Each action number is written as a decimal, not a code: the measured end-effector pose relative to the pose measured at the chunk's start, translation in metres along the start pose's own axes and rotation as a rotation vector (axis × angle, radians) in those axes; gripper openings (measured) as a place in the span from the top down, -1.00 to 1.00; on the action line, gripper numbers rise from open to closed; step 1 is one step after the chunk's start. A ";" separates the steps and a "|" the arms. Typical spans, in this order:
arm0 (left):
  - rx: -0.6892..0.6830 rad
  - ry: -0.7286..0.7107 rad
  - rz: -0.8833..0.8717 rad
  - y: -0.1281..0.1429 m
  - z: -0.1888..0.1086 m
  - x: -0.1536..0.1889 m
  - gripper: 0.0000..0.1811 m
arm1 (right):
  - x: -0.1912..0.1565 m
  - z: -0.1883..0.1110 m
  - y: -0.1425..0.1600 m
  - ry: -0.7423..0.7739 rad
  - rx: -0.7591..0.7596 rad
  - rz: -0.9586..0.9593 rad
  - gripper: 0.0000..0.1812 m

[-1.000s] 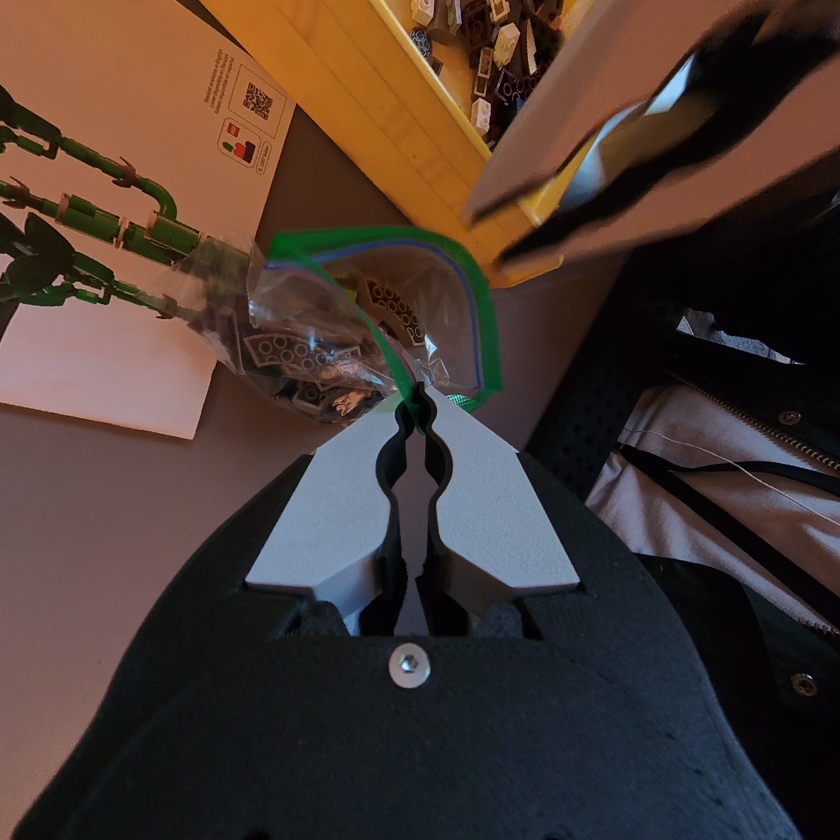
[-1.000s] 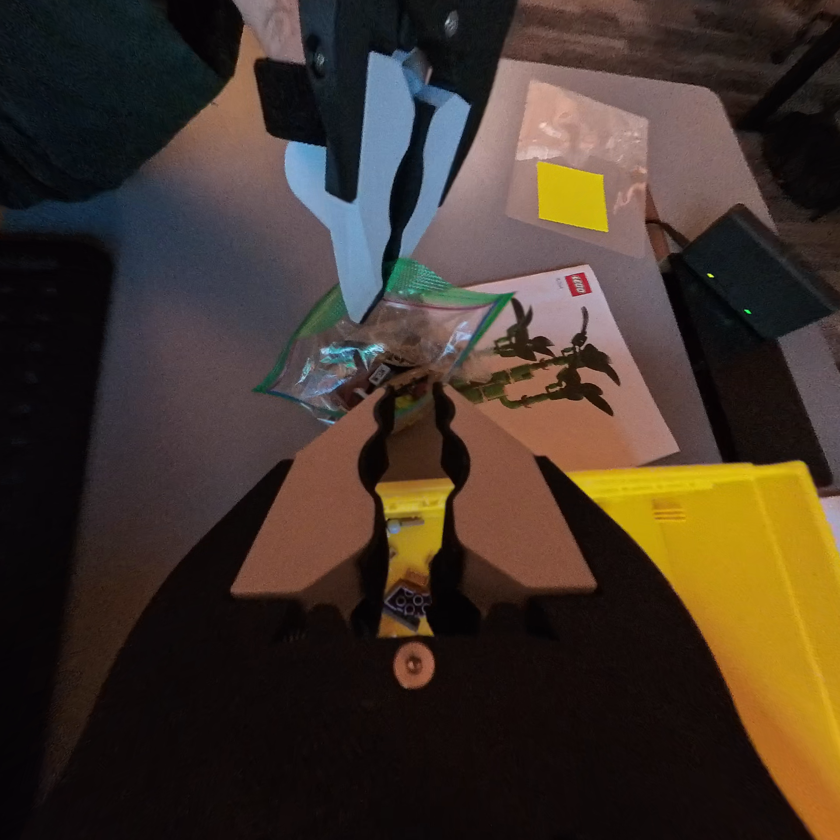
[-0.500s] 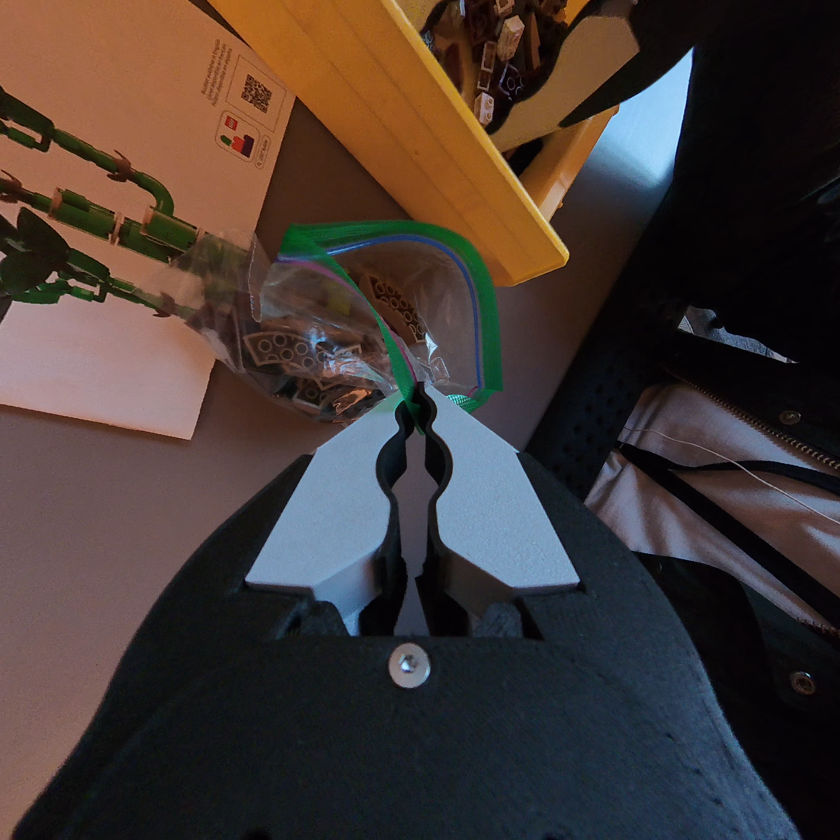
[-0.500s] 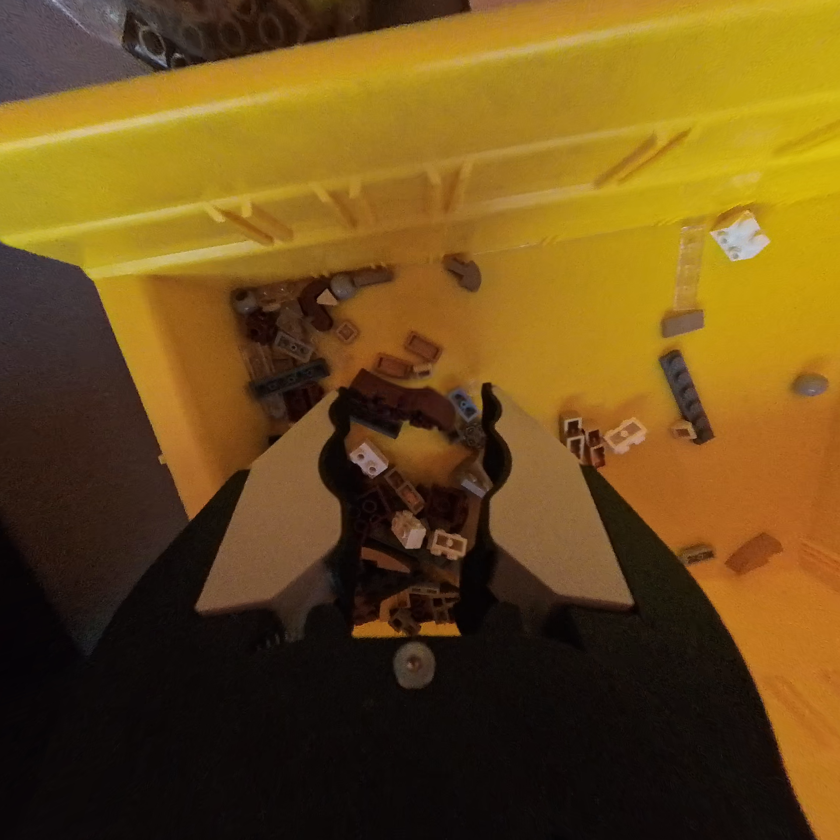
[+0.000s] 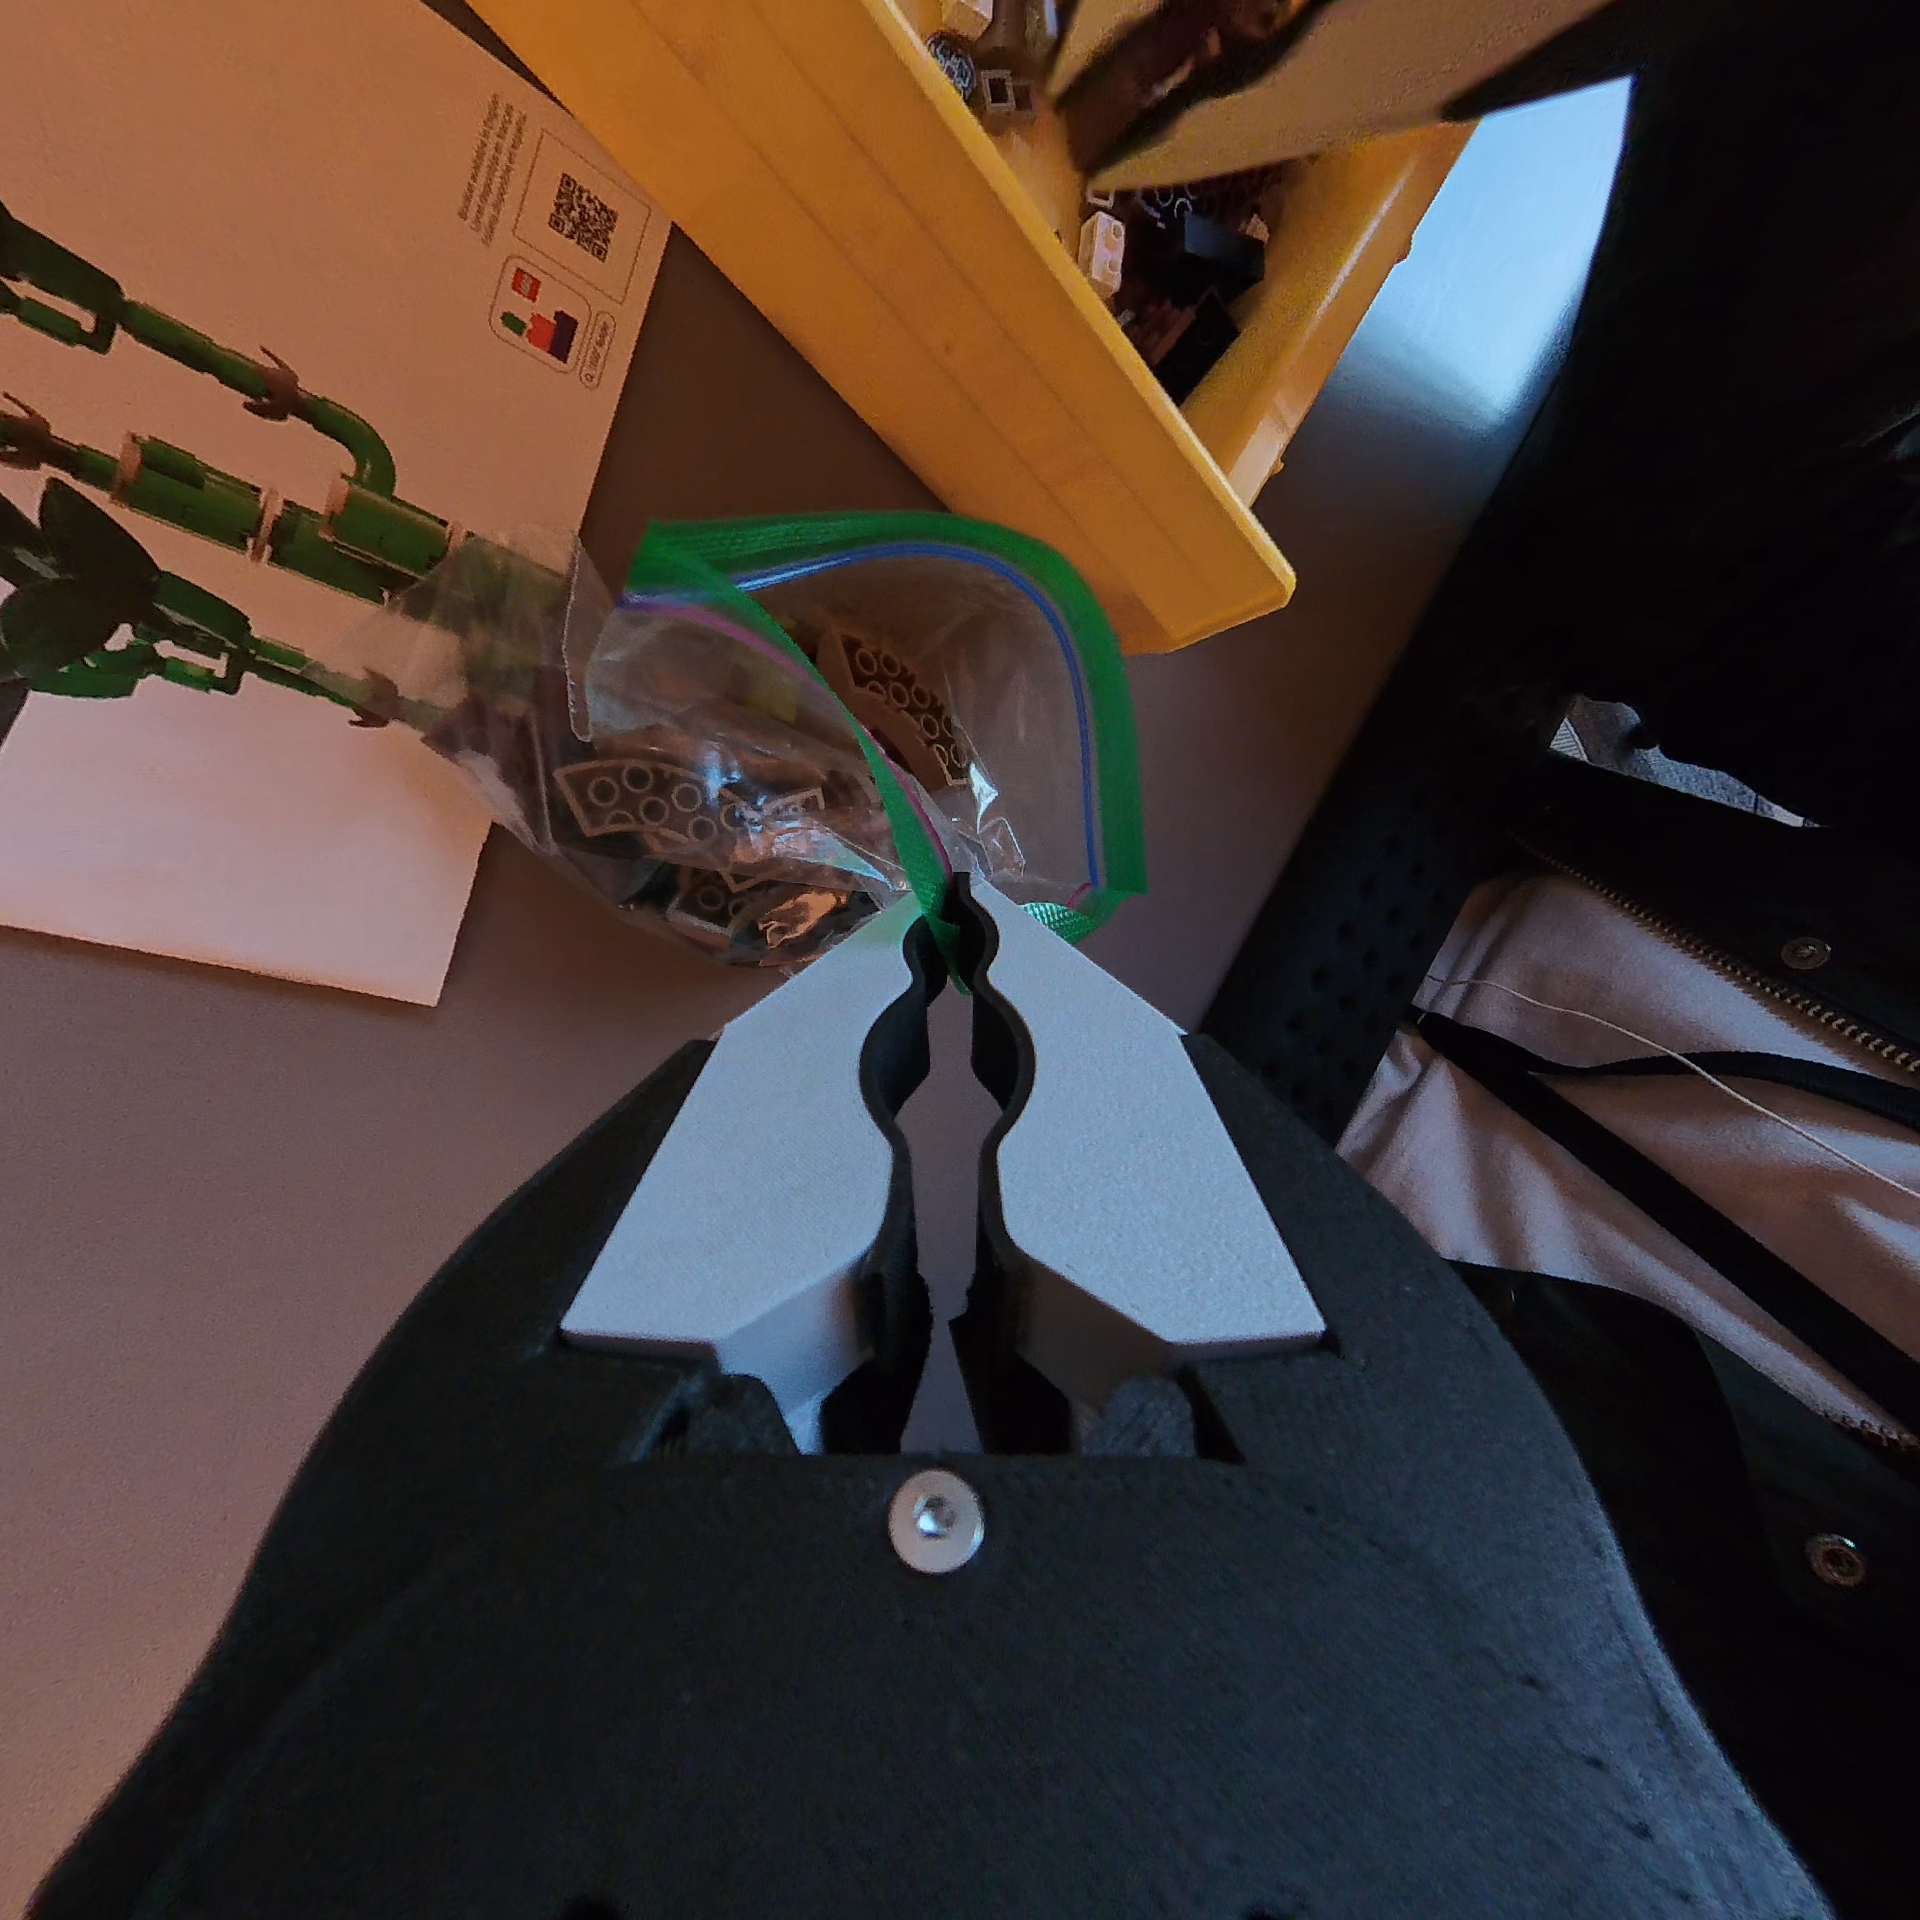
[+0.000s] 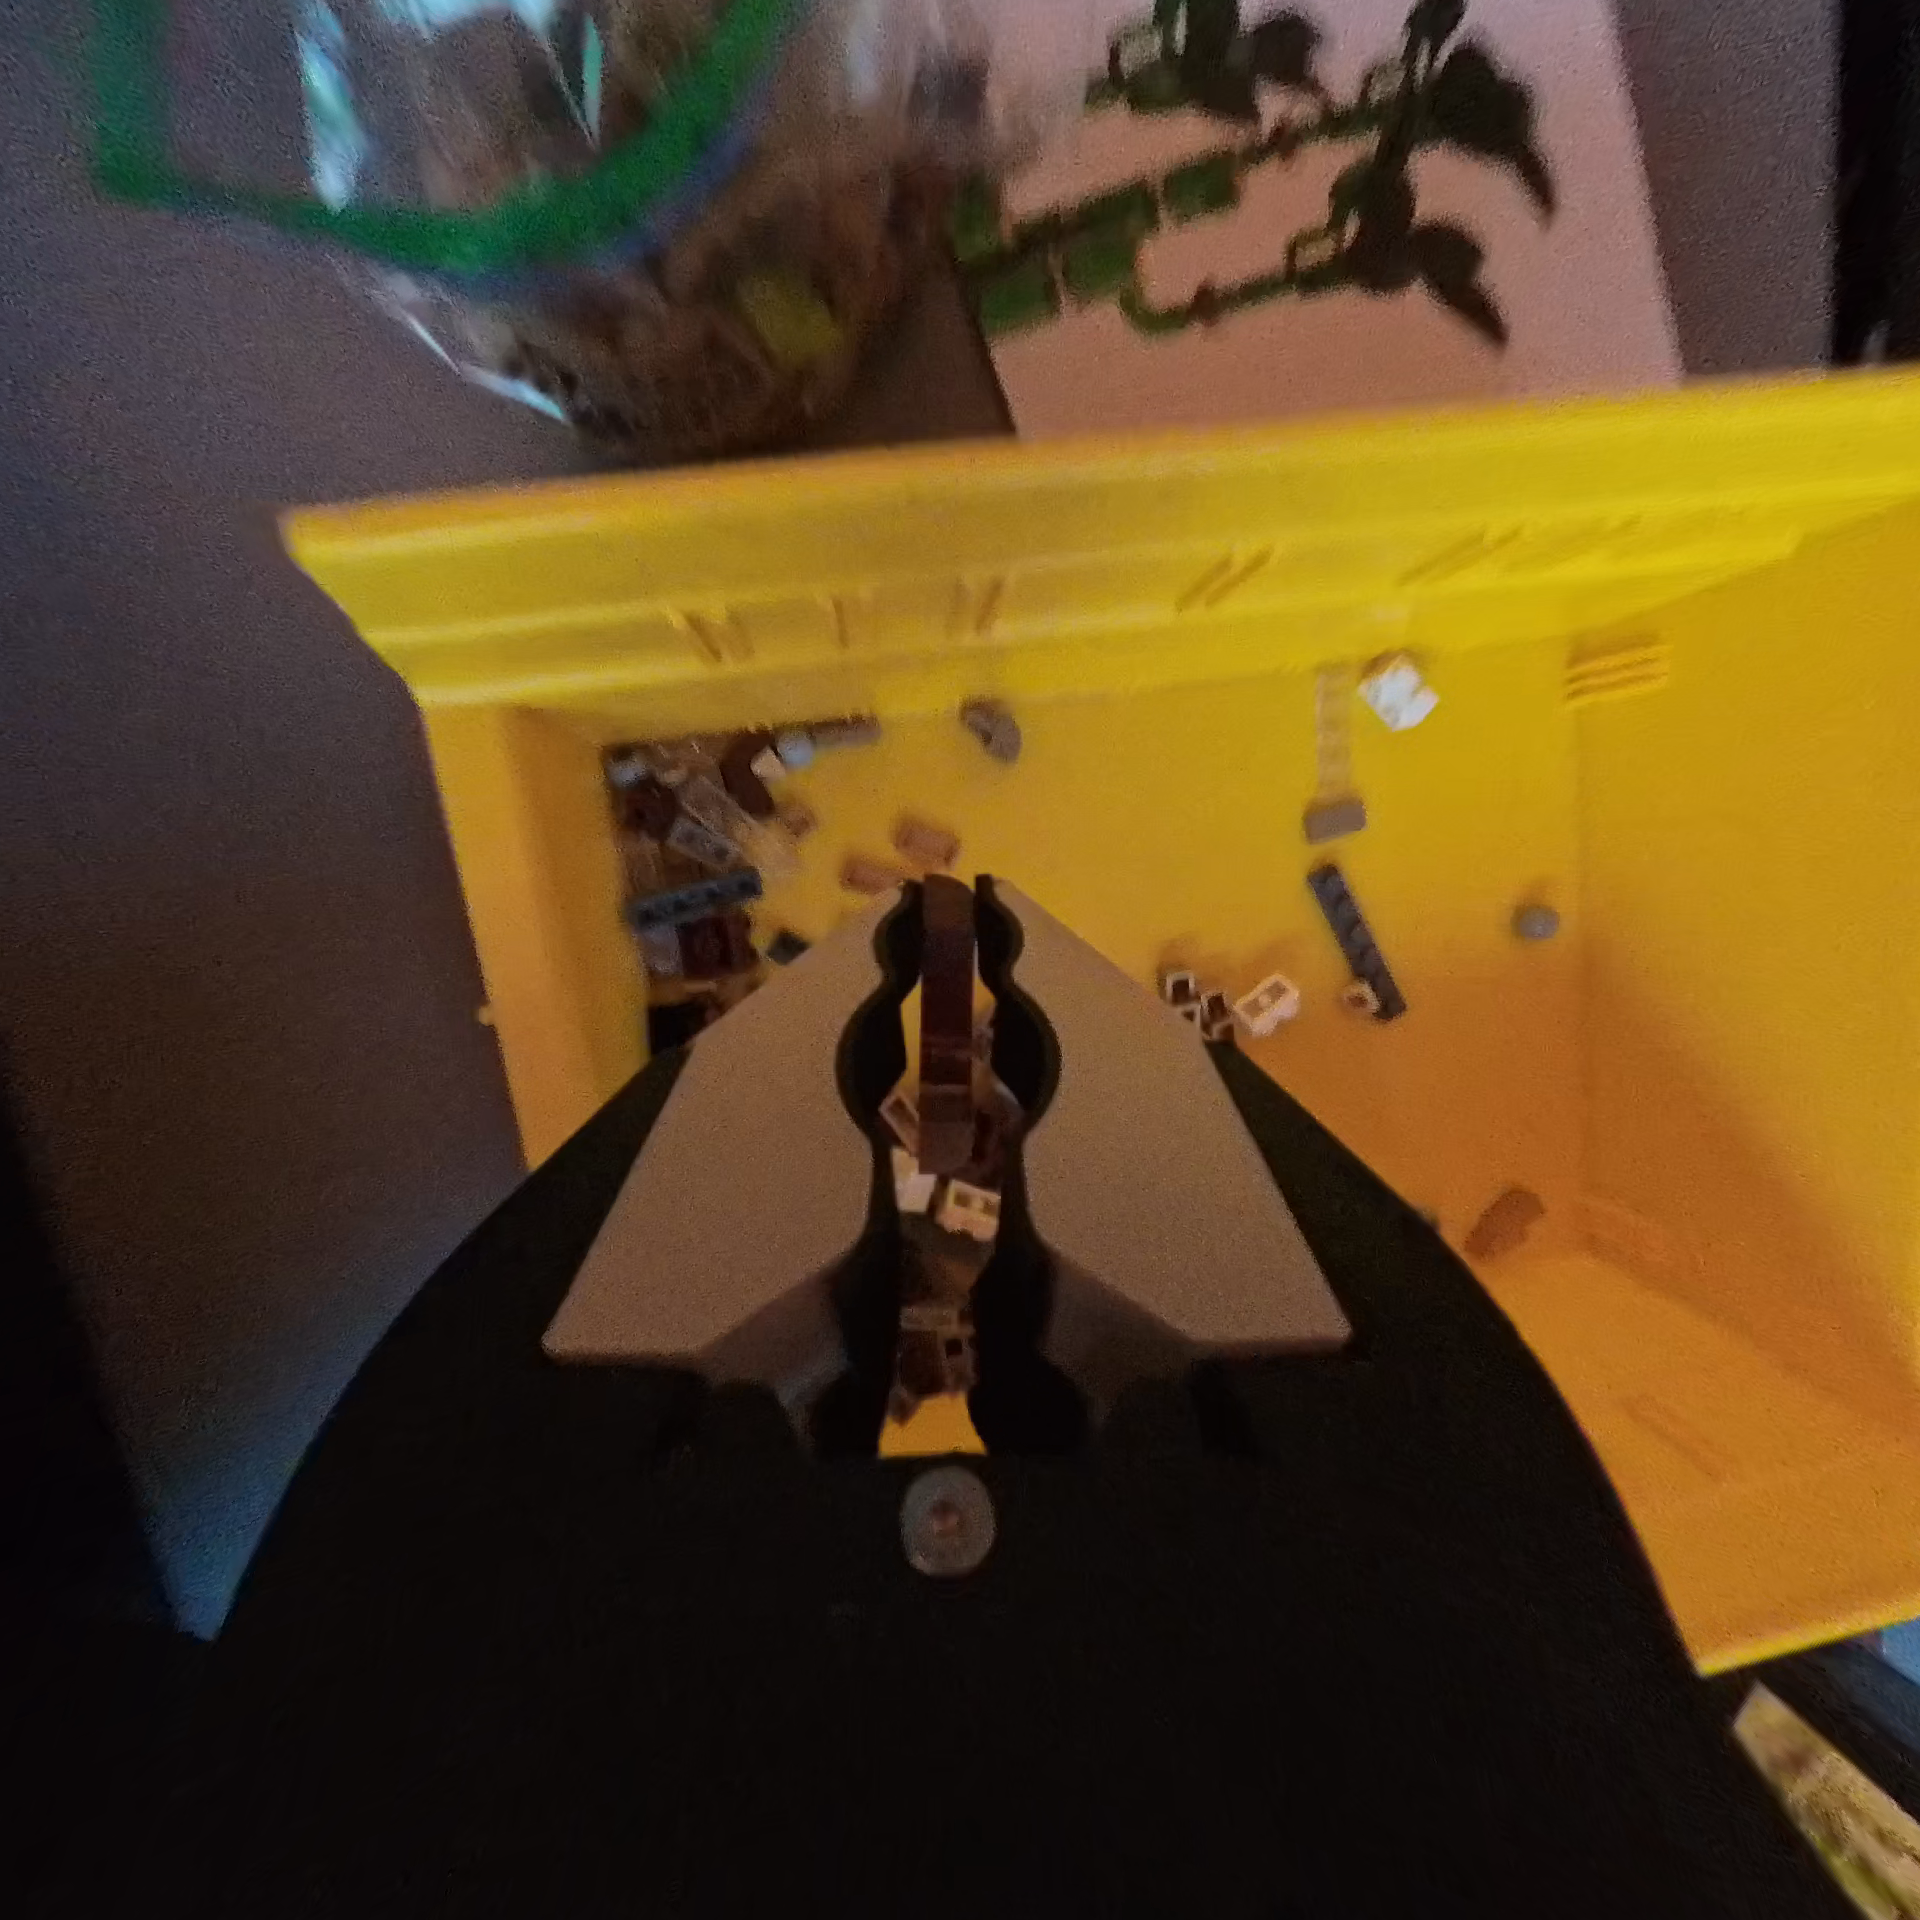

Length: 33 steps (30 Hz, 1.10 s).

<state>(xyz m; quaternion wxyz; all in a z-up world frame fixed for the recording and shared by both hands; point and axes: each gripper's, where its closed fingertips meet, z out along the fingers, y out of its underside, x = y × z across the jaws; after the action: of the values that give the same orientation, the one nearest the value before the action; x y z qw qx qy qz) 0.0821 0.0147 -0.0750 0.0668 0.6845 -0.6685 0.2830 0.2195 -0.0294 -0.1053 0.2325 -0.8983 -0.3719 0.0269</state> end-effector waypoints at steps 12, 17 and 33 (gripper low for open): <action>0.006 0.003 -0.014 0.000 -0.001 -0.002 1.00 | -0.036 -0.021 -0.146 -0.199 0.586 0.245 0.69; 0.008 0.006 -0.019 0.000 -0.002 -0.003 1.00 | -0.015 -0.042 -0.115 -0.029 0.485 0.134 0.72; -0.001 0.010 -0.019 0.001 -0.001 -0.002 1.00 | -0.002 0.050 0.027 -0.064 -0.170 0.116 0.91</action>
<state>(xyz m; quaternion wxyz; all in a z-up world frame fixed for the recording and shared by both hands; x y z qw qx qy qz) 0.0808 0.0167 -0.0756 0.0731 0.6893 -0.6618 0.2856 0.2245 -0.0273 -0.1616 0.1415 -0.9334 -0.3276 0.0373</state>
